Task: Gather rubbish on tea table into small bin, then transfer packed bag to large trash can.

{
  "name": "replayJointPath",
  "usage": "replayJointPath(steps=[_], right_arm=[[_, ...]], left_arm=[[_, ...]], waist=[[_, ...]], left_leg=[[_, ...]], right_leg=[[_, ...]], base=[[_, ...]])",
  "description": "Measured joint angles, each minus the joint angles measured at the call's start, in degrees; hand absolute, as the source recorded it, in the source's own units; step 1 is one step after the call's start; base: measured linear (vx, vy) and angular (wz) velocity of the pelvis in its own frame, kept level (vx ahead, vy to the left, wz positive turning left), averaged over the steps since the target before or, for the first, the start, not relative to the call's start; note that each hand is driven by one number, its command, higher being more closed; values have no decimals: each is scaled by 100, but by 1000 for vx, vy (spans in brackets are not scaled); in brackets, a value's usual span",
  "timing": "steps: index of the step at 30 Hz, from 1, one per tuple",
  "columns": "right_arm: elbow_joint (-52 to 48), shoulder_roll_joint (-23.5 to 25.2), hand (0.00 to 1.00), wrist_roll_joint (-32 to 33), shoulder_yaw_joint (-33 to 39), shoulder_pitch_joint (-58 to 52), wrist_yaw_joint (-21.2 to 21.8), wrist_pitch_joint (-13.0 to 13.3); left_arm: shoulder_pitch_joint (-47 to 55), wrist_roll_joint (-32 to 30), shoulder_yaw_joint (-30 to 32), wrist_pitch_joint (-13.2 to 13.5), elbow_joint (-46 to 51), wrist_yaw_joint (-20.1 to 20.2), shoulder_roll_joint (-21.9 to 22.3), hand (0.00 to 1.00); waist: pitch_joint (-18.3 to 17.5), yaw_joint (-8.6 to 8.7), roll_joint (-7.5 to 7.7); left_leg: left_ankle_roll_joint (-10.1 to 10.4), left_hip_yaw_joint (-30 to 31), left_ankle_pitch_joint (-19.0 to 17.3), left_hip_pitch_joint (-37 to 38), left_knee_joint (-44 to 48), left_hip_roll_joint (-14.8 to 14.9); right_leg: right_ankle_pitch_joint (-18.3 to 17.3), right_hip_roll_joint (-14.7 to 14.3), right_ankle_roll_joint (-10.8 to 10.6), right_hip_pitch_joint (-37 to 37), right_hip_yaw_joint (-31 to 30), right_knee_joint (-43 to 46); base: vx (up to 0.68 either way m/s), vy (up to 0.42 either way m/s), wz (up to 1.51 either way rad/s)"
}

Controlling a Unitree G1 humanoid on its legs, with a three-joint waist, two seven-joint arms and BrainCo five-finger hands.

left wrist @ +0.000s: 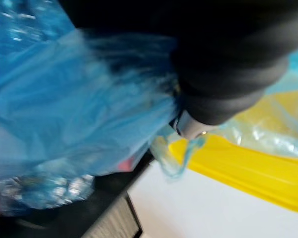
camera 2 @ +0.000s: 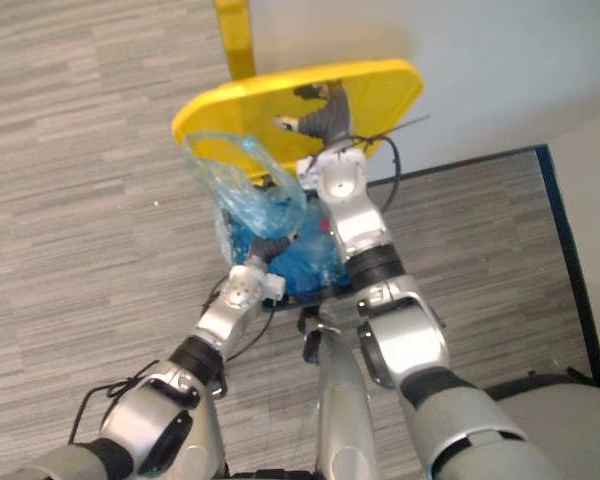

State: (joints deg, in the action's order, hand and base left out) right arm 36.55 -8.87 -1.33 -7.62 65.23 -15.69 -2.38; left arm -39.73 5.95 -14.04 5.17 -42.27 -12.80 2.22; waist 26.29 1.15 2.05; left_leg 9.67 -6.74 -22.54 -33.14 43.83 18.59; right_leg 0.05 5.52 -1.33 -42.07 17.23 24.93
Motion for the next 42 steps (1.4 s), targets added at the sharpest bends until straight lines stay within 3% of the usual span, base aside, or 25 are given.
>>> replayJointPath(steps=[7, 19, 26, 28, 31, 42], right_arm=[[-85, 10, 0, 170, -190, 88, 64, 101], [-135, 48, 0, 258, -392, 167, 259, 237], [-136, 233, 0, 234, -439, -99, 388, 233], [-172, 230, 0, 132, -437, -431, 409, 233], [-220, 238, 0, 108, -404, -847, 441, 245], [-227, 416, 0, -316, 222, -2380, 554, 246]], left_arm=[[-180, -725, 416, -312, -447, -98, -14, 0], [-248, -1151, 397, -334, -451, -81, 34, 0], [-156, -1016, 265, -333, -420, -60, 29, 0], [47, -903, 132, -312, -150, -59, 20, 0], [328, -680, 18, -260, 164, -52, 13, 0], [1682, -283, -148, -42, 1331, 204, -531, 0]], waist=[[9, 46, 18], [9, 73, 18], [8, 40, 15], [-2, 15, 10], [-35, -66, 13], [-281, -331, -46]], left_leg=[[26, 102, -41, -294, 147, 83], [26, 106, -87, -270, 189, 96], [60, 137, -67, -35, 176, 47], [46, 152, -68, 215, 64, -13], [-7, 180, -21, 451, -170, -127], [152, 376, 353, 1184, -889, -305]], right_leg=[[24, -69, 39, -190, 67, 2], [-3, -53, 53, -213, 50, 156], [-38, 0, 18, 29, 68, 214], [-130, 56, 81, 247, 85, 230], [-236, 165, 13, 457, 131, 219], [-555, 394, -11, 1069, 410, 393]], base=[[-17, -7, -1], [-8, -1, 0], [-39, 2, 5], [-24, 3, 18], [-20, -11, 20], [35, -29, 21]])
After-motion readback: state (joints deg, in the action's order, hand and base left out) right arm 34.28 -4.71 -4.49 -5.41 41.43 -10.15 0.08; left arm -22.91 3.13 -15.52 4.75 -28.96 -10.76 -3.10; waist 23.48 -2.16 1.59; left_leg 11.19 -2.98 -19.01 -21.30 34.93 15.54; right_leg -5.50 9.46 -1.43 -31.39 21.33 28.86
